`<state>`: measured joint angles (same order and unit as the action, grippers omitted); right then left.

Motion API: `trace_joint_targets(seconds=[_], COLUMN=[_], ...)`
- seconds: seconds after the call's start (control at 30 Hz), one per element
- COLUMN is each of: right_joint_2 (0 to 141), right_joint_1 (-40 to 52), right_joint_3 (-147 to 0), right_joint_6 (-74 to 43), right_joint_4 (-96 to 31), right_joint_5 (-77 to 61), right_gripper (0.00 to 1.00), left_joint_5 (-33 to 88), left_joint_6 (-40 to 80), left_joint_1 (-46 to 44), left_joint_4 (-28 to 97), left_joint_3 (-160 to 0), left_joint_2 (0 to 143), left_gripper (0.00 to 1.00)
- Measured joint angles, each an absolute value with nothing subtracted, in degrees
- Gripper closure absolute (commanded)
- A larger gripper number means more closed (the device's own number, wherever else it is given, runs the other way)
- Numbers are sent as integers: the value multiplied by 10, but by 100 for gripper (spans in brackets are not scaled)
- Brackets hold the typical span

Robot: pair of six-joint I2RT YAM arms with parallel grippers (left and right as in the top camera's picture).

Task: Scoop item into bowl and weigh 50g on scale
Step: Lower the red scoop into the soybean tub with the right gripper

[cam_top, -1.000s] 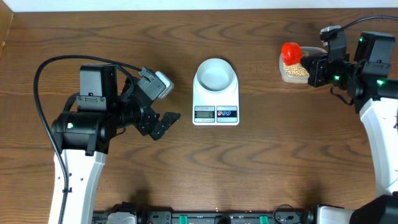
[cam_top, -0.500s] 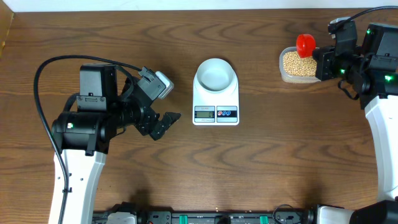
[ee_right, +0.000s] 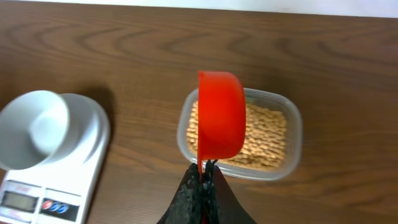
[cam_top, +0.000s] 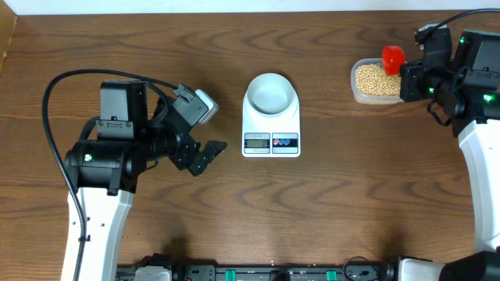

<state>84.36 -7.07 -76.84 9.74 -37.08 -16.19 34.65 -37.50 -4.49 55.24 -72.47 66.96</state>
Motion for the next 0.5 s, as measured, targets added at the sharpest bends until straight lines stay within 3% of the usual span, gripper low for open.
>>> trace_joint_targets(seconds=[0.5], right_joint_2=[871], right_joint_1=[-22], right_joint_3=[-769], right_joint_6=[164], right_joint_4=[-371], right_joint_5=[10], right_gripper=[99], left_joint_5=[347], left_joint_6=[-375], left_joint_1=[-45], left_joint_4=[552], left_joint_3=[-725], left_joint_2=[670], left_gripper=[1])
